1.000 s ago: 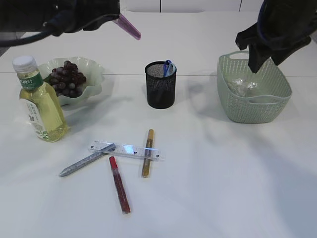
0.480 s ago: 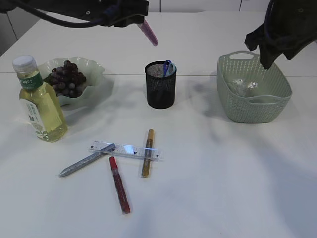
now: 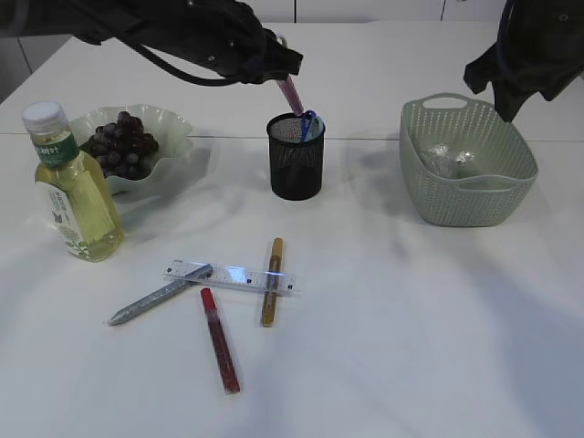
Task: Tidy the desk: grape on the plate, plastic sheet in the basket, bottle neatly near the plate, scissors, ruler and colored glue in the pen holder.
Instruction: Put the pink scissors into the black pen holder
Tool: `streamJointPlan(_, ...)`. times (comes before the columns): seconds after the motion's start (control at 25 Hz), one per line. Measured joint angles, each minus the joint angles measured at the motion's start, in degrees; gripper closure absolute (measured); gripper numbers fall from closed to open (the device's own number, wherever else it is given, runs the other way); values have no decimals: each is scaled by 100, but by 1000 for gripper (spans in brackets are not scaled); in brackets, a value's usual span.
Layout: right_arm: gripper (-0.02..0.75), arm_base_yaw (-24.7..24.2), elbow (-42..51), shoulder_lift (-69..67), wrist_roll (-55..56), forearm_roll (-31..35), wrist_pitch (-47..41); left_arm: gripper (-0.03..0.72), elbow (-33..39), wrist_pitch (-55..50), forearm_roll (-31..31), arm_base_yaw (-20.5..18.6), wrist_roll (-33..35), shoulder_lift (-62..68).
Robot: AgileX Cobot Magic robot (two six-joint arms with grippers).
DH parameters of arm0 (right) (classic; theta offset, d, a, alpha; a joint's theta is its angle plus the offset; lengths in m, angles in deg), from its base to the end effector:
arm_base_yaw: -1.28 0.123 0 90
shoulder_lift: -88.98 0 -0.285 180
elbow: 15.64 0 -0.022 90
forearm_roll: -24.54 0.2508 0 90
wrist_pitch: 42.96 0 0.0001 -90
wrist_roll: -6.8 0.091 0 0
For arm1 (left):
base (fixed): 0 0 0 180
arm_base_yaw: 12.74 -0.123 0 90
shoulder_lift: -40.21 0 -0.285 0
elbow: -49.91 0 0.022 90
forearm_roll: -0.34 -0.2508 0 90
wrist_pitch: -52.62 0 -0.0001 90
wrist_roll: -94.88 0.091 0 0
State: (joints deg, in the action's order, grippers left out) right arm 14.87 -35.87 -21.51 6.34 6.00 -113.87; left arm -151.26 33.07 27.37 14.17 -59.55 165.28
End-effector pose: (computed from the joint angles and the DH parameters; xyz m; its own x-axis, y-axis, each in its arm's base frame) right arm 0.3757 0.0627 0.3291 -0.8936 -0.3308 -0.3032 -0.2314 0.9186 -0.3204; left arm 0.4299 -0.2338 0.2704 -0.4663 0.2346 -0.8529 0.5621 0.8231 -0.0809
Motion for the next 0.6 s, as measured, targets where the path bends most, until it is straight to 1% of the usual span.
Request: streamJointPlan(0.6,321,0,0,0,10,-57,0,641,-80,221,-139,-13,0,662)
